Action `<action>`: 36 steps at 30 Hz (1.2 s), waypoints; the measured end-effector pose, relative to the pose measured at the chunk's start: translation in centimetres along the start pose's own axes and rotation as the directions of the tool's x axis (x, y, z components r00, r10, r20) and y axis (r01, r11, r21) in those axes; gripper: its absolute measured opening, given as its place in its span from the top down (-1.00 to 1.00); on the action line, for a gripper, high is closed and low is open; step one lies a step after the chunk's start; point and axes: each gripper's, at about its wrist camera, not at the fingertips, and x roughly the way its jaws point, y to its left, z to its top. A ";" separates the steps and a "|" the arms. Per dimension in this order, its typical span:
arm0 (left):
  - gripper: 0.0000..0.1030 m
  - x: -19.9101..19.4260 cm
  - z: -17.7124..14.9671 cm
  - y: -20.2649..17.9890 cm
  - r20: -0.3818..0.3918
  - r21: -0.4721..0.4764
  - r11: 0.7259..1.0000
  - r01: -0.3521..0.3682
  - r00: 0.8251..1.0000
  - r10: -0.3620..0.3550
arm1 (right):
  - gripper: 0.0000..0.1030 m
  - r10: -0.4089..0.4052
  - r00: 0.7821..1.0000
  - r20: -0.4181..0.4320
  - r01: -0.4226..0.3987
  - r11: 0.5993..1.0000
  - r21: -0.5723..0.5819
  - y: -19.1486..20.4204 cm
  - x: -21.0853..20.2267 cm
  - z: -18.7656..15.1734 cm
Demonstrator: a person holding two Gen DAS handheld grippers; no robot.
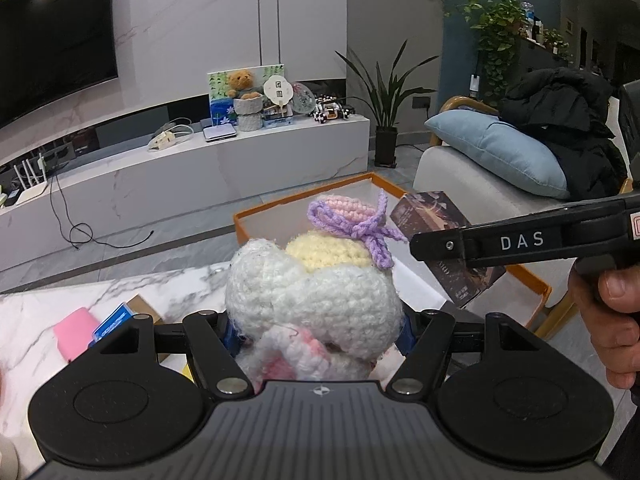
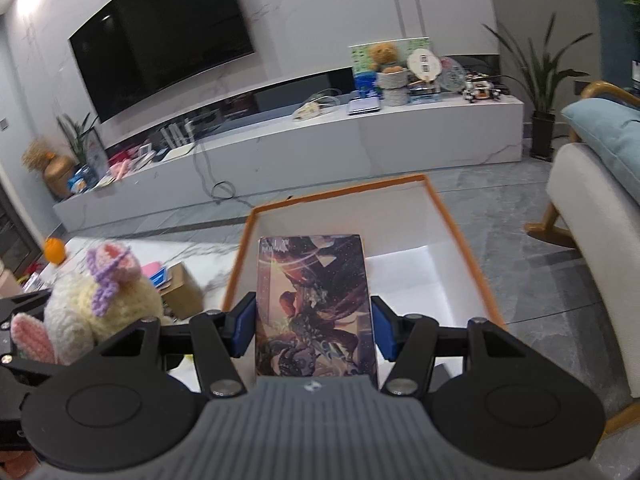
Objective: Organize objects
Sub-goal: 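Carry the crochet bunny and card box over the orange box, then lower both items into the box and open both tools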
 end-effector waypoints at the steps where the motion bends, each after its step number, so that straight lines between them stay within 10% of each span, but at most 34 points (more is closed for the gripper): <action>1: -0.54 0.3 0.3 -0.2 0.000 -0.001 1.000 0.001 1.000 -0.001 | -0.17 -0.010 1.000 0.002 0.010 1.000 0.006 -0.4 0.0 0.1; 24: -0.54 7.9 1.7 -3.4 -0.104 0.099 0.994 -0.054 0.992 0.065 | -0.17 -0.127 0.988 -0.088 0.122 0.991 -0.055 -1.9 6.3 0.8; 36: -0.55 10.4 1.1 -7.8 -0.120 0.342 0.931 -0.130 0.976 0.181 | -0.17 -0.178 0.972 -0.156 0.174 0.984 -0.039 -3.3 8.7 0.7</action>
